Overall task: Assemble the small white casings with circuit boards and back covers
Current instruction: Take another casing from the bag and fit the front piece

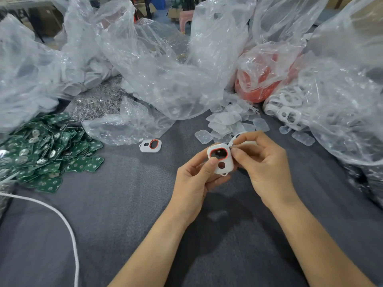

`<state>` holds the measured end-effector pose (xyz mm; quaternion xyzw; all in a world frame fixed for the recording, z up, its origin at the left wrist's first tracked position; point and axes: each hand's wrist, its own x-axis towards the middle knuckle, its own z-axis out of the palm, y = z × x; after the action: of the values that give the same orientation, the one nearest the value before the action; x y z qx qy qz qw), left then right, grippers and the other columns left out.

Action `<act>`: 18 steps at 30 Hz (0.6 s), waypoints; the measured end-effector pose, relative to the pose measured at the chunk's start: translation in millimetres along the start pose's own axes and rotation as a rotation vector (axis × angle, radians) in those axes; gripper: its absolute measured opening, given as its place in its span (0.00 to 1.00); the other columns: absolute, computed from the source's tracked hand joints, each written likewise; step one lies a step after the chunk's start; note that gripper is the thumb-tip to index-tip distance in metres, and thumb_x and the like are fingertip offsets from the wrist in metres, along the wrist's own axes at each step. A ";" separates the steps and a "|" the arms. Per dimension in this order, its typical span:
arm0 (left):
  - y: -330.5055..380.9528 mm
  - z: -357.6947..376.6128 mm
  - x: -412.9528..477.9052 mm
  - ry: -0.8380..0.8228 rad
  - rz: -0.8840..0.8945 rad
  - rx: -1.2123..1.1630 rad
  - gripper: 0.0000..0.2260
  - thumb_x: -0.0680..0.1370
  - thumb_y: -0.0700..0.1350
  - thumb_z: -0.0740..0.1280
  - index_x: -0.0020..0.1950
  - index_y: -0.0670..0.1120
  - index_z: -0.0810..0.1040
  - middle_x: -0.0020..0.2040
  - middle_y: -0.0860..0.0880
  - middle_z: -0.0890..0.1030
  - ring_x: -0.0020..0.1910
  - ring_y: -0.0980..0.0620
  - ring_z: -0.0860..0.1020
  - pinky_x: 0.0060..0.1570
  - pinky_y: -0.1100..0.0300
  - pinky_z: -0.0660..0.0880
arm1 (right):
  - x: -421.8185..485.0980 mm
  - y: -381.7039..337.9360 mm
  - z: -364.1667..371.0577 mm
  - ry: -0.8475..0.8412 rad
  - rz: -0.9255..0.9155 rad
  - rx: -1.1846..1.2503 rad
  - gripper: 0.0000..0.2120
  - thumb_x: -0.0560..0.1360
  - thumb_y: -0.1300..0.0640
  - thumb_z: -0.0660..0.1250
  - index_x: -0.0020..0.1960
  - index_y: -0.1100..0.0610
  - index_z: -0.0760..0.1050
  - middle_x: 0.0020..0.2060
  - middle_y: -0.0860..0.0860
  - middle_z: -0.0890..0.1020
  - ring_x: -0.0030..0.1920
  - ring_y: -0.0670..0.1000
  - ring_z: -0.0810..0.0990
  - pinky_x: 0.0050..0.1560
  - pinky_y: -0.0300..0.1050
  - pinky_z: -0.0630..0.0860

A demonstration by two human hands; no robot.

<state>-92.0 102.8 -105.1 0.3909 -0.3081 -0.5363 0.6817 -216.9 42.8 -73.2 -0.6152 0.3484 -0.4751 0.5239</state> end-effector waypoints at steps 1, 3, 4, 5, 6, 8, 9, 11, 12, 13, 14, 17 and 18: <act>-0.8 -0.7 0.0 -0.001 0.003 0.008 0.11 0.73 0.45 0.66 0.52 0.51 0.85 0.50 0.47 0.85 0.49 0.51 0.83 0.44 0.60 0.79 | -0.6 -0.2 0.3 -0.018 -0.001 0.001 0.08 0.73 0.67 0.69 0.43 0.54 0.77 0.36 0.52 0.84 0.37 0.49 0.84 0.40 0.40 0.79; -1.4 -2.2 -0.1 -0.004 0.006 0.025 0.10 0.74 0.45 0.67 0.52 0.50 0.85 0.51 0.45 0.84 0.50 0.50 0.83 0.45 0.60 0.79 | -1.4 -1.0 0.8 -0.038 -0.006 -0.002 0.08 0.74 0.67 0.68 0.44 0.55 0.77 0.37 0.51 0.85 0.37 0.48 0.84 0.39 0.37 0.79; -1.4 -2.9 0.0 -0.004 0.009 0.032 0.10 0.73 0.45 0.68 0.52 0.49 0.85 0.51 0.45 0.84 0.50 0.49 0.83 0.45 0.59 0.79 | -1.6 -1.9 0.9 -0.049 -0.005 0.009 0.07 0.74 0.67 0.68 0.44 0.56 0.77 0.37 0.51 0.85 0.37 0.47 0.84 0.39 0.37 0.78; -1.2 -3.6 0.2 -0.002 0.012 0.040 0.09 0.73 0.46 0.69 0.52 0.48 0.84 0.51 0.44 0.84 0.49 0.49 0.83 0.45 0.59 0.79 | -2.0 -2.7 1.1 -0.065 0.001 0.029 0.06 0.74 0.67 0.68 0.45 0.57 0.77 0.36 0.51 0.85 0.38 0.47 0.84 0.39 0.36 0.78; -1.0 -4.2 0.6 0.001 0.015 0.049 0.09 0.73 0.45 0.69 0.52 0.47 0.84 0.49 0.43 0.84 0.48 0.49 0.83 0.44 0.59 0.79 | -2.3 -3.3 1.5 -0.086 0.013 0.047 0.05 0.73 0.67 0.69 0.46 0.58 0.77 0.37 0.50 0.85 0.38 0.46 0.84 0.39 0.35 0.78; -1.4 -5.1 1.1 0.006 0.014 0.071 0.09 0.73 0.44 0.68 0.52 0.44 0.81 0.46 0.43 0.84 0.45 0.50 0.83 0.44 0.59 0.80 | -2.5 -3.3 2.8 -0.120 0.036 0.035 0.08 0.72 0.67 0.70 0.48 0.60 0.76 0.38 0.51 0.85 0.39 0.46 0.84 0.40 0.34 0.77; -1.9 -5.3 1.3 0.006 0.011 0.082 0.10 0.73 0.44 0.68 0.52 0.43 0.80 0.44 0.44 0.84 0.43 0.51 0.83 0.43 0.59 0.80 | -2.5 -2.9 3.3 -0.132 0.045 0.016 0.09 0.72 0.68 0.71 0.49 0.59 0.75 0.39 0.52 0.84 0.40 0.46 0.84 0.41 0.35 0.77; -3.4 -5.3 1.4 0.000 0.007 0.096 0.10 0.72 0.44 0.68 0.52 0.43 0.79 0.43 0.44 0.84 0.42 0.52 0.83 0.43 0.59 0.80 | -2.7 -2.5 3.4 -0.138 0.056 -0.019 0.11 0.71 0.67 0.71 0.50 0.57 0.75 0.41 0.53 0.84 0.41 0.47 0.83 0.42 0.35 0.78; -3.9 -5.5 1.5 -0.004 0.005 0.096 0.10 0.72 0.44 0.69 0.51 0.43 0.79 0.43 0.44 0.84 0.42 0.51 0.83 0.43 0.59 0.80 | -2.6 -2.5 3.0 -0.136 0.057 -0.034 0.12 0.71 0.67 0.72 0.51 0.56 0.75 0.41 0.52 0.84 0.42 0.47 0.84 0.42 0.36 0.78; -3.7 -6.0 1.7 -0.008 0.002 0.094 0.09 0.72 0.44 0.69 0.51 0.44 0.80 0.43 0.43 0.84 0.42 0.51 0.83 0.43 0.58 0.80 | -2.5 -2.6 2.5 -0.132 0.055 -0.046 0.12 0.71 0.66 0.72 0.51 0.55 0.76 0.41 0.51 0.84 0.42 0.47 0.84 0.42 0.35 0.78; -3.2 -6.5 2.0 -0.012 -0.004 0.093 0.09 0.71 0.44 0.70 0.50 0.45 0.80 0.43 0.42 0.84 0.42 0.50 0.83 0.44 0.58 0.80 | -2.4 -2.6 2.3 -0.127 0.053 -0.052 0.12 0.71 0.66 0.72 0.51 0.54 0.76 0.41 0.51 0.84 0.42 0.47 0.84 0.42 0.35 0.78; -1.6 -7.9 3.2 -0.022 -0.036 0.078 0.10 0.71 0.44 0.70 0.51 0.43 0.80 0.45 0.41 0.84 0.44 0.48 0.83 0.45 0.57 0.80 | -2.3 -1.3 2.7 -0.109 0.046 -0.052 0.12 0.71 0.66 0.72 0.50 0.53 0.76 0.40 0.52 0.84 0.41 0.48 0.83 0.42 0.37 0.79; -1.6 -7.8 3.6 -0.023 -0.042 0.073 0.11 0.71 0.44 0.70 0.51 0.42 0.80 0.45 0.41 0.84 0.45 0.48 0.83 0.46 0.57 0.80 | -2.1 -0.8 3.0 -0.099 0.043 -0.051 0.12 0.71 0.66 0.71 0.50 0.52 0.76 0.39 0.52 0.84 0.41 0.48 0.83 0.42 0.37 0.79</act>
<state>-85.4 100.7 -110.4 0.4159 -0.3270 -0.5435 0.6517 -214.8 45.9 -72.8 -0.6435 0.3472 -0.4236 0.5347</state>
